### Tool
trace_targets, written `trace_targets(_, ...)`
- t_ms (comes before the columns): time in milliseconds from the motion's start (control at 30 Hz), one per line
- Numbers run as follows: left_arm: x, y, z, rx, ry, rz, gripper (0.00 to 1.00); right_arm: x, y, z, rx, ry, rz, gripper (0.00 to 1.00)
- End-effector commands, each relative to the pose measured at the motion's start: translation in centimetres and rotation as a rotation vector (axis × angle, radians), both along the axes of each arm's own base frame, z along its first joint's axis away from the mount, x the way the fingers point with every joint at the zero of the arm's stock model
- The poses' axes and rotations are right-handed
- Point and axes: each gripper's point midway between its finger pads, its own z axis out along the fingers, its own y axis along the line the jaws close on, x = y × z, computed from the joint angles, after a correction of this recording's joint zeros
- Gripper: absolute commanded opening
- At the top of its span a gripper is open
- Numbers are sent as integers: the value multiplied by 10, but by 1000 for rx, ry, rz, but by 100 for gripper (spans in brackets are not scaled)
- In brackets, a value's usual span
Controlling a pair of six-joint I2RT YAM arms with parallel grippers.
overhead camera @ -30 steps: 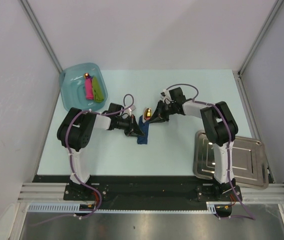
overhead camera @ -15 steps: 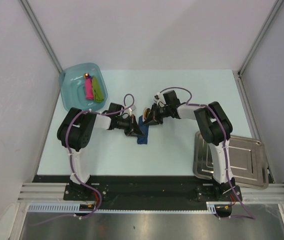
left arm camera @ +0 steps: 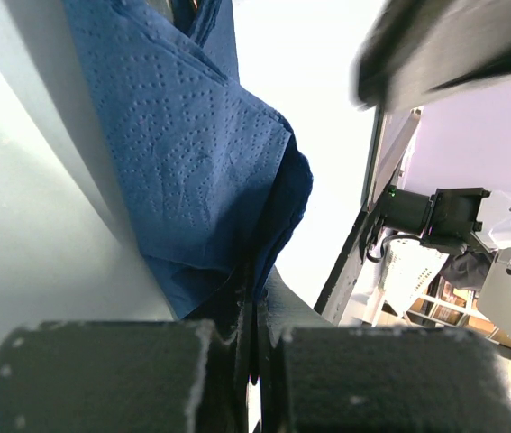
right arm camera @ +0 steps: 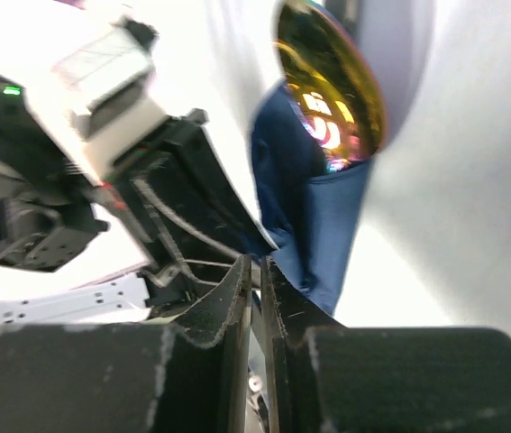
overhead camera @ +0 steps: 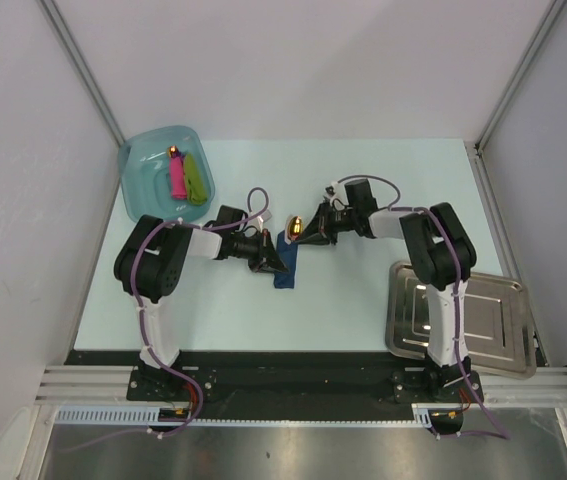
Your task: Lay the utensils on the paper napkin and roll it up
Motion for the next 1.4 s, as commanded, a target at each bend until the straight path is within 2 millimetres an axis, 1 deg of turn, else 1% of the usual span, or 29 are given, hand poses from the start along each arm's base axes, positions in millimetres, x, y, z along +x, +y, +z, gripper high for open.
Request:
trace_targets(0,3,11,-31,113,-26,20,0,6,1,35,64,-71,0,13)
trace_targets(100,2,10,-30,106,-22,18,0,6,3,21,35,-34,-8,10)
trace_targets(167,3,10,-29,102,-22,23,0,5,3,8,-5,-7,-11,7)
trace_targets(267,3,9,-28,92,-23,23,0,6,5,-3,-21,22,-18,5)
trace_targets(333,2,9,-27,90,-21,22,0,6,7,-4,-25,20,-17,5)
trace_targets(433,1,9,-26,85,-23,26,0,4,14,-7,-32,15,-1,5)
trace_targets(600,3,8,-25,79,-27,32,0,-4,24,-20,-53,21,22,4)
trace_targets(700,3,8,-24,74,-28,29,0,-4,24,-29,-69,31,19,4)
trace_targets(833,3,6,-22,67,-33,28,0,-4,23,-35,-78,49,11,2)
trace_targets(867,3,6,-22,65,-33,28,0,-4,23,-35,-76,52,11,2)
trace_targets(1000,4,7,-23,66,-29,30,0,-1,22,-20,-31,32,20,5)
trace_targets(1033,3,6,-23,65,-28,29,0,1,20,-10,-17,14,20,6)
trace_targets(1133,5,6,-22,62,-30,32,0,3,13,9,16,-16,12,8)
trace_targets(1167,5,6,-22,61,-32,33,0,6,8,11,13,-27,-2,9)
trace_targets(1233,5,6,-22,60,-30,33,0,7,4,14,7,-34,-10,9)
trace_targets(1333,6,5,-22,57,-31,34,0,8,2,7,-14,-31,-20,9)
trace_targets(1367,6,5,-22,58,-30,35,0,8,2,2,-24,-20,-26,9)
